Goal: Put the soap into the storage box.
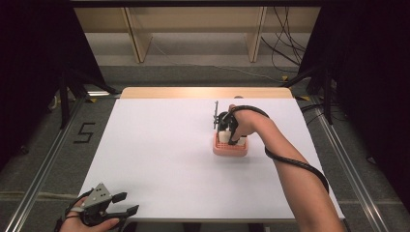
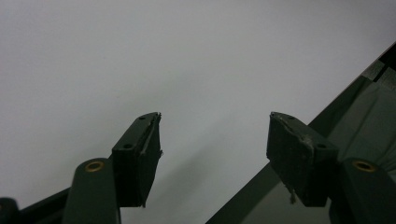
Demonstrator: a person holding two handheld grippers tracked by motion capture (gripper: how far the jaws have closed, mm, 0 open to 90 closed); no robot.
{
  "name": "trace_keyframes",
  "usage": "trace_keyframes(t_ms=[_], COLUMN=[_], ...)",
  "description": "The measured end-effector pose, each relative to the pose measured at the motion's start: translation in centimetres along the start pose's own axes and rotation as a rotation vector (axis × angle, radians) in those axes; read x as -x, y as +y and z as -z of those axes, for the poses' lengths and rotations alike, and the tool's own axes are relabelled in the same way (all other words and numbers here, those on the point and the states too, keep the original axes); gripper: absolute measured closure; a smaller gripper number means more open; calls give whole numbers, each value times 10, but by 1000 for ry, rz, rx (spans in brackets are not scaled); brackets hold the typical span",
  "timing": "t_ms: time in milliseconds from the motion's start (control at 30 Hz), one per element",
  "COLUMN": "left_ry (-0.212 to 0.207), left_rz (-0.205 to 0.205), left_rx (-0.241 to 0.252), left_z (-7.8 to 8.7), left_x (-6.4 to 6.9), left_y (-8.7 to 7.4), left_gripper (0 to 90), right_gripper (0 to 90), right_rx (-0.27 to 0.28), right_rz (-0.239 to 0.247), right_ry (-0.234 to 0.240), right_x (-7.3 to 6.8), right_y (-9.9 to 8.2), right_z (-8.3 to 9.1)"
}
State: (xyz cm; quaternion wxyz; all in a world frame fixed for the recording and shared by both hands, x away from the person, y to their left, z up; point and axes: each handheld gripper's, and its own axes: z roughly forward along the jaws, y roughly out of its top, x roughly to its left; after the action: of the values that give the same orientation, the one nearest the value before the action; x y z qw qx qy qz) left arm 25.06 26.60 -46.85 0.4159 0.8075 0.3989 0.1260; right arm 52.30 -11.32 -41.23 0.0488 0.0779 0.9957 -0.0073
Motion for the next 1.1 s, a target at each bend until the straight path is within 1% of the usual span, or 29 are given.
trace_keyframes(t_ms=[33,67,100,133,167,200,233,267,333,367,433,467,533,600,633,700,733,767,800,833,867,900,933,967,1000,1033,1067,1100], left_ry=[1,3,5,5,7,5,16,8,6,6,6,6,6,7,7,7,6,3,13,13,9,5,6,-9,-8,-1,14,5], left_rz=[15,16,18,17,-7,-41,-16,10,16,17,17,19,16,17,10,16,18,0,2,2,4,8,2,10,4,3,1,1], left_rx=[5,10,15,15,-2,-17,13,11,15,15,15,16,12,14,11,14,13,-4,18,18,11,18,18,-7,-18,-25,4,-5], left_z=[0,0,0,-1,0,1,-1,0,0,0,0,0,0,0,0,0,0,1,-1,-1,0,0,-1,0,1,1,0,1], left_x=[1,1,1,1,0,-3,-1,1,2,2,2,1,1,2,1,2,2,0,1,1,1,1,1,1,0,0,1,1], left_y=[0,0,0,0,1,1,0,0,0,0,0,0,0,0,0,0,0,0,0,0,0,0,0,0,0,0,0,0], left_gripper=[347,347,347,347,347,347,347,347,347,347,347,347,347,347,347,347,347,347,347,347,347,347,347,347,347,347,347,347], right_gripper=[505,505,505,505,505,505,505,505,505,505,505,505,505,505,505,505,505,505,505,505,505,505,504,504,504,504,503,504], right_rx=[0,0,11,36,31,27,25,28,27,25,-7,-3,-3,-11,-11,-11,8,15,16,16,-10,-10,-7,-1,-5,-7,12,14], right_rz=[0,4,14,63,59,53,51,49,49,53,1,2,-6,-3,-6,-8,25,46,47,47,-6,-6,7,20,21,1,40,37], right_ry=[0,2,-3,-16,-7,-8,-11,-11,-13,-9,8,-2,7,7,8,8,-2,-5,2,2,11,11,7,7,2,7,-1,-3], right_x=[0,0,1,4,5,4,4,4,4,4,1,1,1,1,1,2,4,5,5,5,3,3,4,5,5,3,6,6], right_y=[0,0,0,0,0,0,0,0,0,0,0,0,-1,-1,-1,-2,-2,-2,-2,-2,-2,-2,-3,-3,-3,-2,-3,-3], right_z=[0,0,-1,-2,-2,-2,-3,-4,-4,-5,-5,-6,-6,-7,-7,-7,-8,-9,-9,-9,-8,-8,-9,-10,-10,-9,-10,-10])
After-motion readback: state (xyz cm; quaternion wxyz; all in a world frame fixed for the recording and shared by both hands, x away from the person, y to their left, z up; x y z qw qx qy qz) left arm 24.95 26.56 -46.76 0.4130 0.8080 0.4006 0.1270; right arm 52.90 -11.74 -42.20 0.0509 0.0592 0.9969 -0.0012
